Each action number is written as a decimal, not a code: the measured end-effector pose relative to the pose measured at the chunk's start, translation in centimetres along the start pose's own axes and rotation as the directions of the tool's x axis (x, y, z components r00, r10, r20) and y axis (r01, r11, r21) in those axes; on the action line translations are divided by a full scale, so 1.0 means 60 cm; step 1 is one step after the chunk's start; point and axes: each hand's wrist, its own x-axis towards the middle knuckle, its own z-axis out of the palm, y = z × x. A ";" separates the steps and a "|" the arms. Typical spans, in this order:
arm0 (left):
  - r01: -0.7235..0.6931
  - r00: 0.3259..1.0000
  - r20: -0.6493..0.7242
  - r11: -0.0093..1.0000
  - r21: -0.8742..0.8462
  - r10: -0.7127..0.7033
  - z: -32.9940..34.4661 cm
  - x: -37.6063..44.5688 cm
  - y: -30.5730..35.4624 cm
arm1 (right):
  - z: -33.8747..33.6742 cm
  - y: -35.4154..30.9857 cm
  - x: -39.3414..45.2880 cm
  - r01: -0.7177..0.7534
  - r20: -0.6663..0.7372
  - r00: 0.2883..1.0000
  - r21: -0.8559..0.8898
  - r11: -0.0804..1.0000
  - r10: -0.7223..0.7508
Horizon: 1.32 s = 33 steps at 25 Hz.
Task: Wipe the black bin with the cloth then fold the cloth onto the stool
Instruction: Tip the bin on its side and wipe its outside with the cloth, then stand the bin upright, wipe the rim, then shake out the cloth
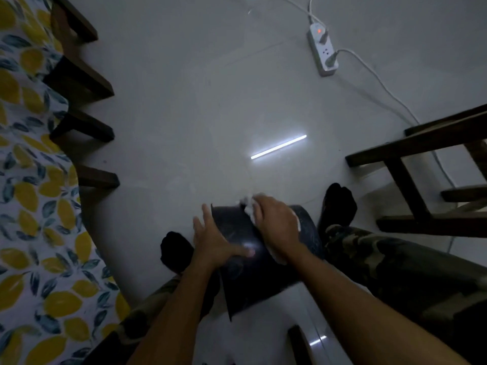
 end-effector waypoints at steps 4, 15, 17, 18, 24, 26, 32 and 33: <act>-0.004 0.944 -0.323 0.974 -0.227 -0.072 0.049 0.001 0.043 | -0.039 0.062 0.017 -0.237 0.125 0.964 0.007 0.971 0.235; 0.061 0.942 -0.304 0.964 -0.259 -0.141 0.014 0.059 0.097 | 0.040 0.064 -0.321 -0.114 0.265 0.958 -0.016 0.993 0.114; -0.022 0.947 -0.313 0.952 -0.304 -0.078 -0.001 0.039 0.091 | 0.042 0.106 -0.329 -0.378 0.308 0.884 0.031 0.925 0.351; -0.087 0.942 -0.335 0.944 -0.318 -0.026 -0.011 0.027 0.096 | 0.039 0.114 -0.326 -0.460 0.310 0.847 0.024 0.888 0.431; -0.477 0.759 -0.505 0.879 -0.002 0.411 -0.034 -0.033 0.165 | 0.010 0.045 -0.260 -0.669 0.378 0.739 0.319 0.671 0.557; -0.444 0.750 -0.434 0.866 0.230 0.500 -0.008 -0.034 0.161 | -0.016 0.011 -0.229 -0.661 0.379 0.750 0.407 0.630 0.542; -0.355 0.833 -0.213 0.788 0.502 0.511 0.059 -0.013 0.090 | -0.082 -0.037 -0.175 -0.526 0.249 0.839 0.598 0.605 0.483; -0.358 0.846 -0.168 0.774 0.523 0.505 0.068 -0.013 0.079 | -0.090 -0.038 -0.169 -0.500 0.214 0.850 0.615 0.609 0.482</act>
